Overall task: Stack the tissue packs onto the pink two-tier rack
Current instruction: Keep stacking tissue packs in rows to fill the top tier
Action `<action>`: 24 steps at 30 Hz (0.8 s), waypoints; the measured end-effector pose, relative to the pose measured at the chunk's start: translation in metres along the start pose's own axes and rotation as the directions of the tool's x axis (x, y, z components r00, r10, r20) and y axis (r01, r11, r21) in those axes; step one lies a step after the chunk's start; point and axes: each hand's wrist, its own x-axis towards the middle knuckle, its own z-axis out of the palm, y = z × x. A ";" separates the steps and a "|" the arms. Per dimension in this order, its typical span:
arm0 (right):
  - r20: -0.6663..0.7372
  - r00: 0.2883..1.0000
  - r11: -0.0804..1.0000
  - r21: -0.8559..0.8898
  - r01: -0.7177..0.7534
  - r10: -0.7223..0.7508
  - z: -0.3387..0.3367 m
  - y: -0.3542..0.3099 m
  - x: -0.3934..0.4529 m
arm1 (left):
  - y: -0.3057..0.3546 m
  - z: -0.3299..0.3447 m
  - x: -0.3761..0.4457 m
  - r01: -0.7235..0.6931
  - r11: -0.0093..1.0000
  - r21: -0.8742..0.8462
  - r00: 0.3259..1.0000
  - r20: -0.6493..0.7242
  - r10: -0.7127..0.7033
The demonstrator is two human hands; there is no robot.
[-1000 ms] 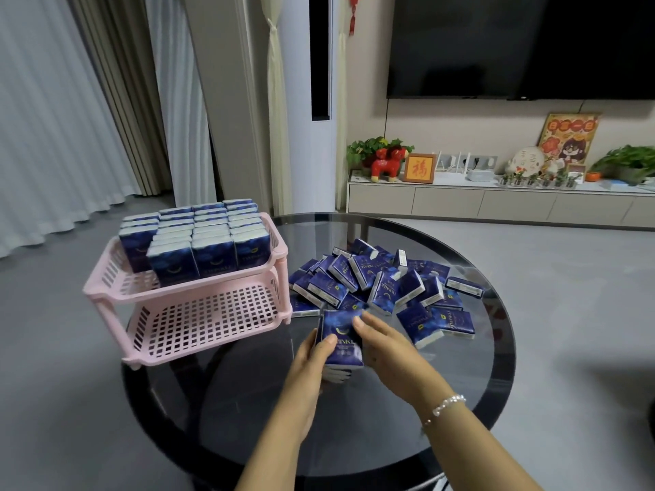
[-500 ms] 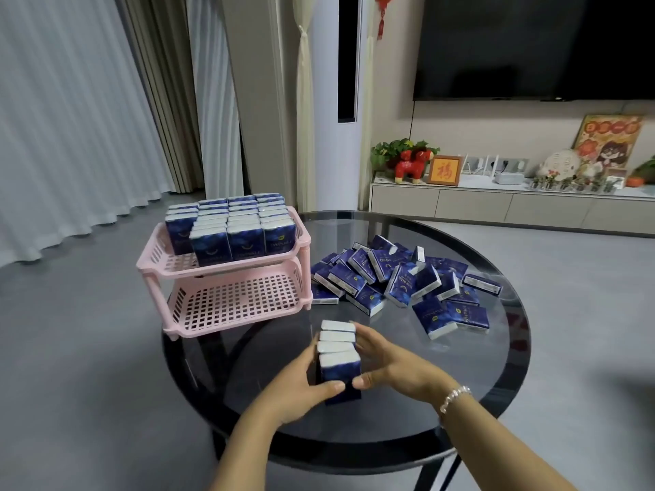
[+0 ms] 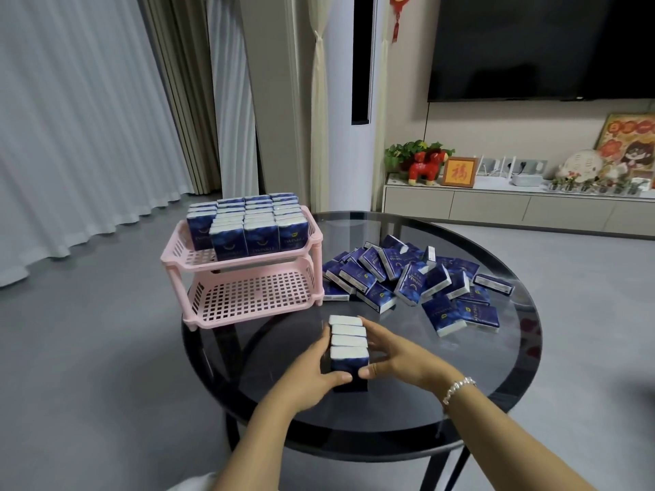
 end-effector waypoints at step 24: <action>0.113 0.927 0.932 -0.032 0.362 -0.357 0.019 -0.191 0.042 | 0.058 -0.170 -0.052 -0.122 0.992 0.004 0.919 -0.376 0.115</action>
